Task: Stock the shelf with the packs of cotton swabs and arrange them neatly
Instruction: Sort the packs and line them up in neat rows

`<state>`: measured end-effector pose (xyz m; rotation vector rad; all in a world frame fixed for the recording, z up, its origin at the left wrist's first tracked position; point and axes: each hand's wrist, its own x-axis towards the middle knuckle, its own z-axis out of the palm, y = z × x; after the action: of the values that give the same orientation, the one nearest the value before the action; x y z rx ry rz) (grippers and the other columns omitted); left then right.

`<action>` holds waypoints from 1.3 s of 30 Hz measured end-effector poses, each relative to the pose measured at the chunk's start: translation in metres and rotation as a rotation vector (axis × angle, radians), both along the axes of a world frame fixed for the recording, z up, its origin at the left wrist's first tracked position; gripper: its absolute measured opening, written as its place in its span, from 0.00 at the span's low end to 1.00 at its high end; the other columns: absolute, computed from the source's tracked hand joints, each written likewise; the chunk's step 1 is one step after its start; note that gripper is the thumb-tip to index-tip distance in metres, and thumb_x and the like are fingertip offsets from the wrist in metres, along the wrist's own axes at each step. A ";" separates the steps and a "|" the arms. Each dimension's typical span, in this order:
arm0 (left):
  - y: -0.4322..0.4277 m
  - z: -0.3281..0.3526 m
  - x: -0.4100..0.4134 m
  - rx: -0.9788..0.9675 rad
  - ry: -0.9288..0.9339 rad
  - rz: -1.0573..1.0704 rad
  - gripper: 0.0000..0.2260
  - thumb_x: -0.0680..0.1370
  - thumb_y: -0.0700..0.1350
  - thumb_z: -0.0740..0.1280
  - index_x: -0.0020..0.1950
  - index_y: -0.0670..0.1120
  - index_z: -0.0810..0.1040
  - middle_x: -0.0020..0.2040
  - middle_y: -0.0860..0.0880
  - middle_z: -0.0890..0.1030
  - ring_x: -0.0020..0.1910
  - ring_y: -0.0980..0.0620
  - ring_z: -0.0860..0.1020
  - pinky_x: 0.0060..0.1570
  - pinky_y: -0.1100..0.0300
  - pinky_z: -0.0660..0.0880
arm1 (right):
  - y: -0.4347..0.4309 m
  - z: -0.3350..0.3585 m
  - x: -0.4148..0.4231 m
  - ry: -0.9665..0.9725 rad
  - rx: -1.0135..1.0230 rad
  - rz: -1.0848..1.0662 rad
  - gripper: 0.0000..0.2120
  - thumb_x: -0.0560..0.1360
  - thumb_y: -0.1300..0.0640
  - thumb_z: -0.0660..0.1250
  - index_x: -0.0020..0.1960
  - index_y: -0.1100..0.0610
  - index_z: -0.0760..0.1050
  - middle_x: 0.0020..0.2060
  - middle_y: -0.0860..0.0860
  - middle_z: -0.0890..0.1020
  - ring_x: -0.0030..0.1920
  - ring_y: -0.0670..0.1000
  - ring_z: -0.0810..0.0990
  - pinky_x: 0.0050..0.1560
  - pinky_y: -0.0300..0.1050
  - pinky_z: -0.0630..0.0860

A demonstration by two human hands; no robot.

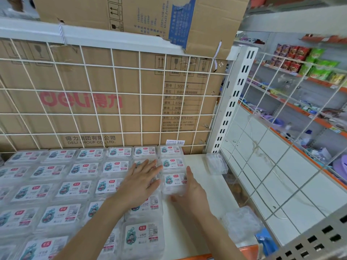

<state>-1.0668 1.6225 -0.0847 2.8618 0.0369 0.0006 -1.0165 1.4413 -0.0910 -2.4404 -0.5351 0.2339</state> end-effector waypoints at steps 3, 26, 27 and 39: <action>0.000 0.000 0.000 0.011 -0.001 0.001 0.53 0.55 0.73 0.17 0.77 0.59 0.46 0.77 0.58 0.43 0.70 0.64 0.36 0.70 0.57 0.32 | 0.000 -0.002 -0.001 -0.003 0.003 -0.013 0.51 0.69 0.47 0.73 0.76 0.56 0.40 0.69 0.50 0.68 0.65 0.50 0.72 0.56 0.40 0.68; -0.023 0.022 0.000 -0.196 -0.114 -0.126 0.38 0.68 0.67 0.42 0.73 0.53 0.65 0.73 0.54 0.64 0.72 0.55 0.60 0.69 0.62 0.53 | -0.101 0.017 -0.025 -0.314 -0.077 -0.235 0.28 0.73 0.53 0.69 0.71 0.53 0.65 0.64 0.50 0.73 0.64 0.52 0.71 0.60 0.44 0.67; -0.029 0.026 0.002 -0.201 -0.116 -0.156 0.37 0.68 0.67 0.42 0.72 0.52 0.65 0.73 0.53 0.65 0.72 0.54 0.61 0.68 0.64 0.53 | -0.107 0.013 -0.029 -0.327 -0.094 -0.257 0.27 0.73 0.53 0.69 0.70 0.52 0.67 0.63 0.49 0.74 0.62 0.53 0.72 0.58 0.45 0.68; -0.107 0.038 0.094 -0.029 0.041 -0.398 0.27 0.80 0.51 0.61 0.77 0.49 0.56 0.77 0.49 0.55 0.74 0.50 0.57 0.69 0.59 0.56 | -0.121 -0.023 -0.038 -0.564 -0.289 -0.357 0.26 0.59 0.45 0.73 0.52 0.55 0.74 0.44 0.55 0.81 0.44 0.59 0.82 0.39 0.54 0.79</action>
<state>-0.9727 1.5154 -0.0468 2.7879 -0.5181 -0.1363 -1.0541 1.3198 -0.1139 -2.8279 -0.2964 -0.5786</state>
